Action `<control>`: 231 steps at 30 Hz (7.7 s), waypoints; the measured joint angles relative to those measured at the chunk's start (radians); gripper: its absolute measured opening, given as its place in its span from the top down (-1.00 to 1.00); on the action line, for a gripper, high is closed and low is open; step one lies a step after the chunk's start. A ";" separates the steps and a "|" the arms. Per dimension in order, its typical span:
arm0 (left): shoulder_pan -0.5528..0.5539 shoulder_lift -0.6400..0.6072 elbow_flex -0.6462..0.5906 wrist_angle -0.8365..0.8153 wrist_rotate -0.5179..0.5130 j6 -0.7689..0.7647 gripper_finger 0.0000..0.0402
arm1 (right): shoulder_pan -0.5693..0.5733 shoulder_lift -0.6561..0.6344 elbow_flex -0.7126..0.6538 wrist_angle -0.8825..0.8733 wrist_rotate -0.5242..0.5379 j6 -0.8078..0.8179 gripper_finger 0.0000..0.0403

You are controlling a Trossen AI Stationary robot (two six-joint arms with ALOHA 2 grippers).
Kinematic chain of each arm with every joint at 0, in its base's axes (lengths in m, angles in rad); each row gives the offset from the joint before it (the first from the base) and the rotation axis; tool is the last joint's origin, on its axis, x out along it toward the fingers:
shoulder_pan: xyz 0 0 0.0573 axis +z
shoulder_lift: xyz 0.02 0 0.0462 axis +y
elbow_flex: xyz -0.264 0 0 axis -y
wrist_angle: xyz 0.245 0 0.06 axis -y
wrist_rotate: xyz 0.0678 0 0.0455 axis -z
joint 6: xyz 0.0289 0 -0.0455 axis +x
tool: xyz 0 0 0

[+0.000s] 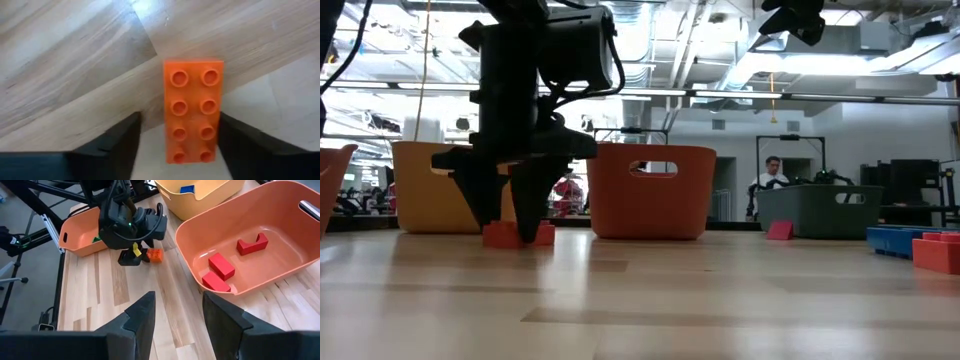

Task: Sort blocks
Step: Put the orange game piece into the blue bin, then put the blue game piece into the yellow bin

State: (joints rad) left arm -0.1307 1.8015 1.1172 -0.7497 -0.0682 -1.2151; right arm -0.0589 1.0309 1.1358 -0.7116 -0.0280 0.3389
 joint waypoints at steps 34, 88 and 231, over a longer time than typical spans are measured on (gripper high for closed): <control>-0.036 -0.329 0.000 0.909 -0.288 0.499 0.30 | 0.142 0.032 0.001 0.303 -0.011 -0.185 0.02; 0.074 -0.330 0.001 1.001 0.540 0.111 0.29 | 0.243 0.349 0.132 0.501 -0.044 -0.740 -0.24; 0.211 -0.905 0.000 0.186 0.087 1.262 -0.10 | 0.328 0.671 -0.053 -0.185 -0.077 1.075 0.03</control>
State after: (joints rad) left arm 0.0799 0.8963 1.1172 -0.5640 0.0189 0.0467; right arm 0.2686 1.7020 1.0832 -0.8970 -0.1046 1.4144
